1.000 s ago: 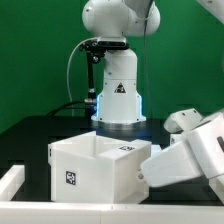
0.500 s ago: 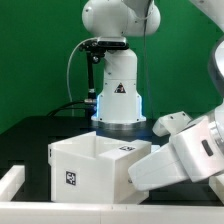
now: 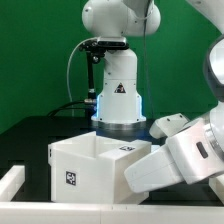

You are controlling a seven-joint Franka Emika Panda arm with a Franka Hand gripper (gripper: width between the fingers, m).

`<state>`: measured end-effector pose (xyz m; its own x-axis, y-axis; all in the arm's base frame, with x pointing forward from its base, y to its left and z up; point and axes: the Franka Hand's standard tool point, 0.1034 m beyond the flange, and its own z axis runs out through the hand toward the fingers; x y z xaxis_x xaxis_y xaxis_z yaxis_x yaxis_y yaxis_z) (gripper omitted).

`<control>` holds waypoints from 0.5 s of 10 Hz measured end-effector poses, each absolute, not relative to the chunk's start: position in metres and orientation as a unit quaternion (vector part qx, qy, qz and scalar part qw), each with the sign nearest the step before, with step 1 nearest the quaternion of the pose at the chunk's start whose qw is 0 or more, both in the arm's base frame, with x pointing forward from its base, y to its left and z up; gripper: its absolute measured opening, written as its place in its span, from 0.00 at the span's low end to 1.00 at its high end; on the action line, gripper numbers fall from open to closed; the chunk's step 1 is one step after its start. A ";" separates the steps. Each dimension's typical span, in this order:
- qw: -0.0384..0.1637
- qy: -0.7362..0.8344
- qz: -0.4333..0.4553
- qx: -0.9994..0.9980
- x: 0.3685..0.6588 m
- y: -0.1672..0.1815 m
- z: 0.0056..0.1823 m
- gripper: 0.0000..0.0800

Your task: Assemble drawer

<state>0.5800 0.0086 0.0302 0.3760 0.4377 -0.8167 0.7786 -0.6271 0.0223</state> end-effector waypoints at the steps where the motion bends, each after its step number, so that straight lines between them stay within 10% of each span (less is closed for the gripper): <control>1: 0.207 0.379 -0.411 0.803 0.580 0.009 0.030 0.27; 5: 0.206 0.376 -0.418 0.801 0.576 0.007 0.029 0.05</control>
Offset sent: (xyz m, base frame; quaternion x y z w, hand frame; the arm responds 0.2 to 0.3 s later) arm 0.0000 0.0000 0.0000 0.0000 0.0000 0.0000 1.0000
